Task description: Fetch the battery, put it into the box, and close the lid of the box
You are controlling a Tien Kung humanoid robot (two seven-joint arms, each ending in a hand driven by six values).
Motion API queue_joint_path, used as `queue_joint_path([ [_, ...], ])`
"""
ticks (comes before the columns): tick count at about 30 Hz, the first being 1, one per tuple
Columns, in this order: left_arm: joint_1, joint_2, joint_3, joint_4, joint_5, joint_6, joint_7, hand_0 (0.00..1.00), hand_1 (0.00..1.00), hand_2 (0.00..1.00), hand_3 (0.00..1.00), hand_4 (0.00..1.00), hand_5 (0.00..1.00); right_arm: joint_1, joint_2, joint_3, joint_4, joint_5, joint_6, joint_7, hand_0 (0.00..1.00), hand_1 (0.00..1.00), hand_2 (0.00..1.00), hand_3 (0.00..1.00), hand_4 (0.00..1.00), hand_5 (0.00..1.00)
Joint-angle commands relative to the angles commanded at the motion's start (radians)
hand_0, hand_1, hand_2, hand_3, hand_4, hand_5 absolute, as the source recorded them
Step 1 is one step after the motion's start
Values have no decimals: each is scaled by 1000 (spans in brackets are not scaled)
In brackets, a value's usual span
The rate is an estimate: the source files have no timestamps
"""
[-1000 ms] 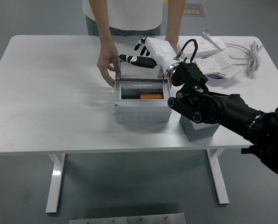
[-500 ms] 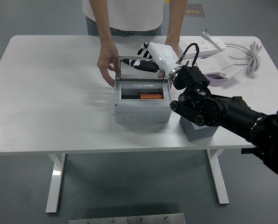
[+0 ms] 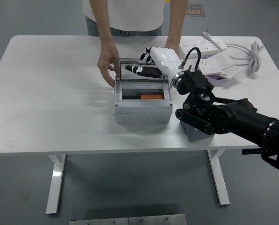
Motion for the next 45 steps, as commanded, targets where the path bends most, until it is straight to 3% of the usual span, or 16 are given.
queue_joint_path([
  [1,0,0,1,0,-1,1,0,572,724,609,533,431,2,0,-4,1,8,-7,2,-6,664,558,579,660,998,998],
  [2,0,0,2,0,-3,2,0,572,724,607,532,429,2,1,-7,2,14,-11,3,-10,525,437,505,599,998,998],
  [7,0,-1,6,2,-11,4,0,572,724,607,532,429,2,0,-16,0,27,-17,4,-22,525,437,505,599,998,998],
  [8,0,-1,7,2,-13,5,0,571,724,607,532,429,2,-2,-18,-2,28,-18,4,-24,421,374,471,562,998,998],
  [30,3,-3,13,2,-21,9,0,571,725,607,532,429,2,-21,-35,-10,108,-79,44,-74,359,367,465,561,998,998],
  [45,4,-8,9,1,-13,6,0,572,725,608,532,431,2,-25,-36,-16,122,-86,80,-114,314,358,465,569,996,998],
])
